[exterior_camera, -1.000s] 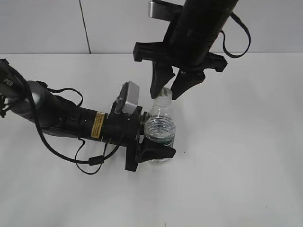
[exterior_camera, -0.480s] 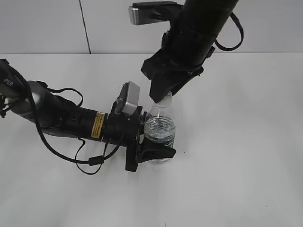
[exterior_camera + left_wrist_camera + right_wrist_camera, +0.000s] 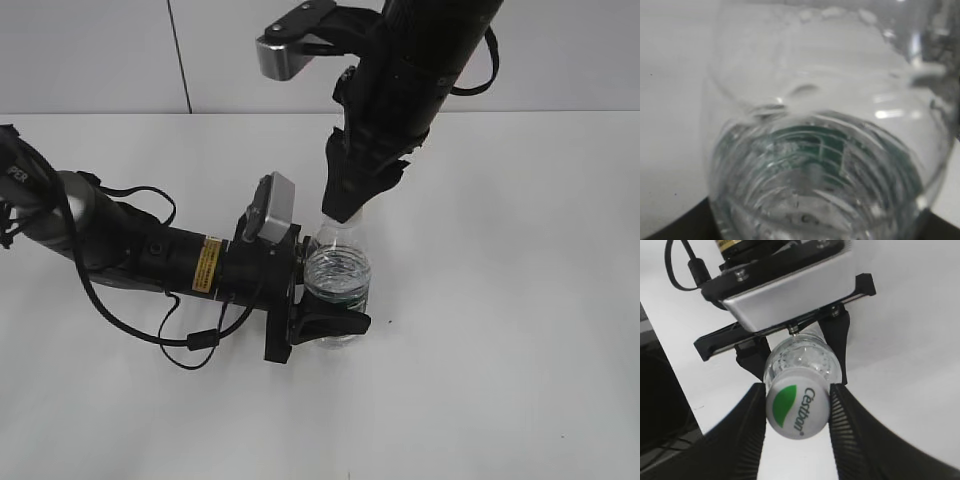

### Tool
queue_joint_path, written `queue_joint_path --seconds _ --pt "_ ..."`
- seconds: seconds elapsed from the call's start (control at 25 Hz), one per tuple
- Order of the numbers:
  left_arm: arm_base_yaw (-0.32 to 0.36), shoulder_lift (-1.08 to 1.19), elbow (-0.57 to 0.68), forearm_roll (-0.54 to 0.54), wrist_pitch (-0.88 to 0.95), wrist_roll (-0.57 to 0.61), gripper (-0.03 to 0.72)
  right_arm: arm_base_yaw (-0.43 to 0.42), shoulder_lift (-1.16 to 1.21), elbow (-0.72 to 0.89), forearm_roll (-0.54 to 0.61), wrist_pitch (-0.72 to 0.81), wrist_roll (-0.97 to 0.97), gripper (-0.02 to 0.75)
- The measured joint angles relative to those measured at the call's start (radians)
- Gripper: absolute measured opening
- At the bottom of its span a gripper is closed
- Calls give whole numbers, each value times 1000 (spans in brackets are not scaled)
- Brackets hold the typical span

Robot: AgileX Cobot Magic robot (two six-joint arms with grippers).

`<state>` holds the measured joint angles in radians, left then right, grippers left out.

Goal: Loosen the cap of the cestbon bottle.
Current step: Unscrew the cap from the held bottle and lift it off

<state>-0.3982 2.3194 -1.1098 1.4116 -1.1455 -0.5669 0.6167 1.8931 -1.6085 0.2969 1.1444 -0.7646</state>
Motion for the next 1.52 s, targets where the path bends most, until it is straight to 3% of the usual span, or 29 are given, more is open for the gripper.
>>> queue_joint_path --seconds 0.72,1.24,1.52 --pt "1 0 0 -9 -1 -5 406 0 0 0 -2 -37 -621 295" --pt "1 1 0 -9 -7 -5 406 0 0 0 -2 -29 -641 298" --pt "1 1 0 -1 -13 -4 406 0 0 0 -2 -24 -624 363"
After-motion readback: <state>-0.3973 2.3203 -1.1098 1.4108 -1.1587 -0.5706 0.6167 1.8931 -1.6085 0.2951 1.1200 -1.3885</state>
